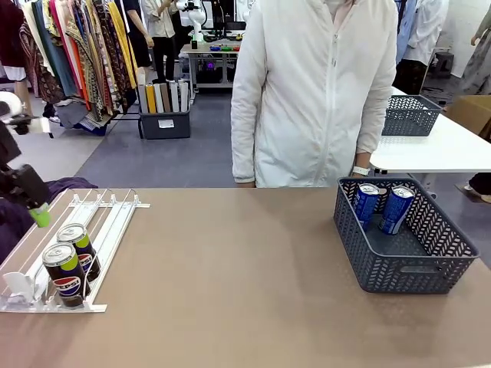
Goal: Retrieve and store the cans from the dispenser.
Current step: Pick up one can from the Automatic Can Dispenser and place it in the middle of the table.
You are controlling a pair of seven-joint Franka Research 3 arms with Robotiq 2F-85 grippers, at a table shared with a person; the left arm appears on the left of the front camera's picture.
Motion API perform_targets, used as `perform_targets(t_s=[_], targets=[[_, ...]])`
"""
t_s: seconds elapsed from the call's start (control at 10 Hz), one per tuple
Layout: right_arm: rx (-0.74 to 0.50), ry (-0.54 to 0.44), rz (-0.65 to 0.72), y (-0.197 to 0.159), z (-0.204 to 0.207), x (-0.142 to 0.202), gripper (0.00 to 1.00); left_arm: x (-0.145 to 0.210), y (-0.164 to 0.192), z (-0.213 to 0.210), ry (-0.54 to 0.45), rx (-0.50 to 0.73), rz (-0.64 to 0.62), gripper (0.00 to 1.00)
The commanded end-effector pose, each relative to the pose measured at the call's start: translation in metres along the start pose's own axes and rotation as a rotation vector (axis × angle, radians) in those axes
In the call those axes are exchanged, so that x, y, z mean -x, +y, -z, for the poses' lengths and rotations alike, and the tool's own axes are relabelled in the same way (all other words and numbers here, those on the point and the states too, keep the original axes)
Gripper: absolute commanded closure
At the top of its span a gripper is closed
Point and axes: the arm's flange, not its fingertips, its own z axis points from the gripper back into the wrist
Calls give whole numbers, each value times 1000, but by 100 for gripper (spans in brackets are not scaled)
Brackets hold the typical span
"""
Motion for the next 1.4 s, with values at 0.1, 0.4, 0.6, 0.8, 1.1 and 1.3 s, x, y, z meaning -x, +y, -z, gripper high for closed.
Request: perform_targets(t_s=[0.1, 0.4, 0.6, 0.8, 1.1, 1.3], targets=[[-24, -10, -15, 3, 1, -2, 0, 6, 10, -8, -39, 105, -29, 0], [-24, -10, -15, 3, 1, -2, 0, 1, 9, -4, -17, 64, -7, 0], [-24, -10, -15, 3, 1, -2, 0, -7, 0, 16, -42, 23, -59, 0], [-24, -10, -15, 3, 1, -2, 0, -15, -2, 42, -25, 0, -141, 0], [-24, -10, -15, 3, 1, -2, 0, -24, 2, 79, -30, -66, -260, 0], [-24, -10, -15, 3, 1, -2, 0, -29, 5, 105, -13, -94, -295, 0]])
